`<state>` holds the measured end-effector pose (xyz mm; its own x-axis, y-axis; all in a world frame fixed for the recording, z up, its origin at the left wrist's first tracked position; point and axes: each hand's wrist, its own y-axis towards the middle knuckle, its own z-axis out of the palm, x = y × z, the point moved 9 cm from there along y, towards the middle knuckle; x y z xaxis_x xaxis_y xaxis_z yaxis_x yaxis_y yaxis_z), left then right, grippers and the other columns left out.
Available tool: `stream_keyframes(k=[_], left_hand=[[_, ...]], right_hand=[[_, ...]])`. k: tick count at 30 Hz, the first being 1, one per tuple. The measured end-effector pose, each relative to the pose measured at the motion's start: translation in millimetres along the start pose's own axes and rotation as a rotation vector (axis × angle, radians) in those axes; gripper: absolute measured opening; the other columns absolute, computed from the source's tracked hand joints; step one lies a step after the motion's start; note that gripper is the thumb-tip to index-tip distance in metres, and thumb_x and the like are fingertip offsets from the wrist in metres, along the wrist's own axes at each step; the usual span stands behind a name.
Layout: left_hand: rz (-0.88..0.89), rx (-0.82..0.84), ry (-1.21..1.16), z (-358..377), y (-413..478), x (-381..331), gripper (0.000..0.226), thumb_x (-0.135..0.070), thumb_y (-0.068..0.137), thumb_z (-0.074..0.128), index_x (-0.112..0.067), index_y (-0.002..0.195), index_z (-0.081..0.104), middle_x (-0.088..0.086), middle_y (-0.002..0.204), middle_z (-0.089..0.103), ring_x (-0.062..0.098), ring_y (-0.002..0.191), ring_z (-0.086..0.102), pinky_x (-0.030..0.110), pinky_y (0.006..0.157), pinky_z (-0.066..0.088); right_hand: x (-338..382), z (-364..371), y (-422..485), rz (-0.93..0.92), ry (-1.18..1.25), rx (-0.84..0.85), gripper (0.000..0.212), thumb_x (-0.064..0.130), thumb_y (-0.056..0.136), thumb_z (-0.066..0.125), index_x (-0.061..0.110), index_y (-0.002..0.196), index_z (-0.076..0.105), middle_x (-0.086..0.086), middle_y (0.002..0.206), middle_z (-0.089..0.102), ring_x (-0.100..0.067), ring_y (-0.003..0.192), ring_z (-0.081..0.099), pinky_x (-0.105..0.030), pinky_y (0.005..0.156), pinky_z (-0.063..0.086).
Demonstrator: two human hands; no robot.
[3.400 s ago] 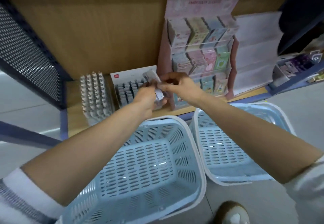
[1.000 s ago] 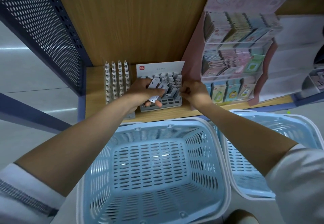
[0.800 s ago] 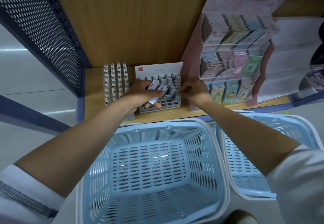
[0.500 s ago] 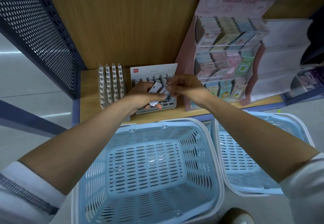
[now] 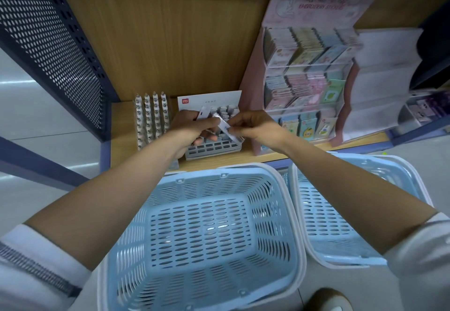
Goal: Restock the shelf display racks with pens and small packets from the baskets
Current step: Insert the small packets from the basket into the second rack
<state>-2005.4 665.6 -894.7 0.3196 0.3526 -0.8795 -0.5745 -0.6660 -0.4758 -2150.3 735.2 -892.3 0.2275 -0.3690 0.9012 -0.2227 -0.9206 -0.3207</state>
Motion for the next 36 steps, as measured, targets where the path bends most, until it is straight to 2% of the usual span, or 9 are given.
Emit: stream_keyframes(k=[4, 11, 16, 19, 22, 24, 27, 32, 36], left_hand=[[-0.010, -0.038, -0.008, -2, -1, -1, 0.004, -0.013, 0.090, 0.067, -0.010, 0.088, 0.065, 0.009, 0.076, 0.071, 0.017, 0.060, 0.069, 0.016, 0.035, 0.029], [-0.030, -0.045, -0.034, 10, 4, 0, 0.014, -0.022, 0.085, 0.074, -0.012, 0.090, 0.066, 0.010, 0.077, 0.073, 0.017, 0.061, 0.068, 0.015, 0.034, 0.030], [-0.031, -0.026, -0.084, 20, 4, 4, 0.008, -0.014, 0.090, 0.068, -0.007, 0.087, 0.065, 0.005, 0.066, 0.071, 0.009, 0.052, 0.066, 0.013, 0.032, 0.029], [-0.020, -0.117, -0.020, 14, 8, 2, 0.010, -0.013, 0.086, 0.072, -0.005, 0.088, 0.067, 0.014, 0.077, 0.071, 0.013, 0.049, 0.060, 0.014, 0.033, 0.031], [0.033, -0.165, 0.032, 7, 11, -2, 0.006, -0.016, 0.088, 0.070, -0.012, 0.088, 0.066, 0.010, 0.076, 0.067, 0.007, 0.042, 0.050, 0.017, 0.037, 0.034], [0.063, -0.144, 0.033, 11, 13, -6, 0.009, -0.016, 0.095, 0.061, -0.013, 0.086, 0.063, 0.009, 0.069, 0.064, 0.005, 0.037, 0.049, 0.020, 0.039, 0.034], [0.064, -0.108, 0.067, 12, 15, -10, 0.018, -0.016, 0.100, 0.048, -0.006, 0.097, 0.063, 0.015, 0.074, 0.069, 0.008, 0.040, 0.056, 0.019, 0.039, 0.035], [0.097, 0.030, 0.019, 23, 11, -11, 0.021, 0.000, 0.096, 0.043, -0.006, 0.087, 0.061, 0.016, 0.071, 0.068, 0.018, 0.059, 0.062, 0.019, 0.042, 0.035], [0.098, 0.075, 0.130, 26, 11, -11, 0.009, -0.008, 0.094, 0.054, -0.009, 0.090, 0.062, 0.010, 0.068, 0.068, 0.017, 0.060, 0.061, 0.021, 0.047, 0.038]], right_hand=[[2, -3, 1, -0.013, -0.042, -0.015, 0.022, 0.003, 0.079, 0.074, 0.013, 0.098, 0.069, 0.000, 0.089, 0.069, -0.009, 0.084, 0.064, -0.024, 0.083, 0.052], [11, -2, 6, -0.154, -0.097, -0.095, 0.019, 0.004, 0.074, 0.078, 0.001, 0.088, 0.067, -0.012, 0.084, 0.067, -0.014, 0.073, 0.061, -0.033, 0.071, 0.052], [2, -1, 8, -0.091, 0.150, -0.114, 0.005, -0.006, 0.084, 0.065, -0.002, 0.087, 0.065, -0.009, 0.072, 0.067, -0.015, 0.062, 0.062, -0.028, 0.066, 0.055], [-6, 6, 10, -0.056, 0.339, -0.100, 0.014, -0.001, 0.086, 0.064, -0.010, 0.096, 0.062, -0.020, 0.087, 0.070, -0.032, 0.079, 0.069, -0.041, 0.085, 0.056], [-9, 10, 13, -0.025, 0.479, -0.056, 0.030, 0.001, 0.088, 0.062, -0.019, 0.110, 0.056, -0.033, 0.103, 0.065, -0.044, 0.094, 0.066, -0.046, 0.091, 0.053], [-6, 11, 14, -0.027, 0.503, -0.046, 0.032, 0.000, 0.083, 0.066, -0.016, 0.109, 0.058, -0.024, 0.095, 0.069, -0.036, 0.089, 0.068, -0.040, 0.086, 0.055], [-1, 12, 18, -0.047, 0.450, -0.060, 0.027, -0.003, 0.077, 0.070, -0.003, 0.103, 0.065, -0.008, 0.088, 0.073, -0.021, 0.084, 0.068, -0.035, 0.087, 0.055], [-1, 7, 21, -0.016, 0.438, -0.042, 0.023, -0.012, 0.078, 0.066, 0.001, 0.096, 0.065, -0.006, 0.083, 0.072, -0.022, 0.084, 0.066, -0.039, 0.091, 0.053], [1, 3, 16, 0.000, 0.366, -0.062, 0.025, -0.013, 0.079, 0.065, 0.006, 0.096, 0.064, 0.001, 0.075, 0.073, -0.010, 0.073, 0.067, -0.021, 0.068, 0.053]])
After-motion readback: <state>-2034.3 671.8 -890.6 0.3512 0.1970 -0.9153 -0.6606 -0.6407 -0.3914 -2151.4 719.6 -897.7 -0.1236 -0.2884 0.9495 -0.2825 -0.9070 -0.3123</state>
